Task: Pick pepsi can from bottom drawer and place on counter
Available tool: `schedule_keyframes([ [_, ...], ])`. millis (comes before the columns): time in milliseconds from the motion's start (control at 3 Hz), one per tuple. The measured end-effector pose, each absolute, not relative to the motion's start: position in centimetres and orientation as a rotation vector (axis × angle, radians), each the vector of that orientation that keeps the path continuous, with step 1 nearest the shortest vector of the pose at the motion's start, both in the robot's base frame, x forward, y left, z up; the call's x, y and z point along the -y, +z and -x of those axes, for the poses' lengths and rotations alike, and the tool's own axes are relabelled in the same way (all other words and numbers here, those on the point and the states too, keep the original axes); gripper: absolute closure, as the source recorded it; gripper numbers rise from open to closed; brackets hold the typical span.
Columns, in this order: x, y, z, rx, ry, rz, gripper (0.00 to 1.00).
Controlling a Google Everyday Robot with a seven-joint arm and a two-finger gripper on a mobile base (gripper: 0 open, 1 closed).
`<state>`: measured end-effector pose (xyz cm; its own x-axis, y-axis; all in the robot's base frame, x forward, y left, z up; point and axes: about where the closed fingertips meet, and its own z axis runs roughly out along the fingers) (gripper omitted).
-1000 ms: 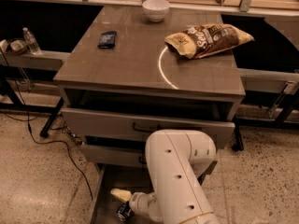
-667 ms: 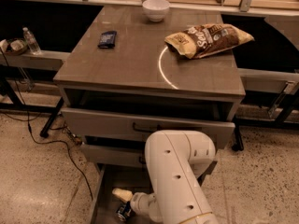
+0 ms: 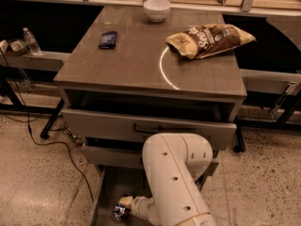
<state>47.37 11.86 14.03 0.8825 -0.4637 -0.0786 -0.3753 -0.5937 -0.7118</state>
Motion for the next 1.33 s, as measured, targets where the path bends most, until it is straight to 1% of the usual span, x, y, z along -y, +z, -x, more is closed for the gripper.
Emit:
schedule_keyframes([
  [667, -10.7, 14.0, -46.0, -0.682, -0.175, 2.308, 0.92],
  [1000, -10.0, 16.0, -45.7, -0.716, -0.244, 2.32, 1.0],
  [1333, -9.2, 20.0, -45.3, -0.735, -0.336, 2.36, 0.96],
])
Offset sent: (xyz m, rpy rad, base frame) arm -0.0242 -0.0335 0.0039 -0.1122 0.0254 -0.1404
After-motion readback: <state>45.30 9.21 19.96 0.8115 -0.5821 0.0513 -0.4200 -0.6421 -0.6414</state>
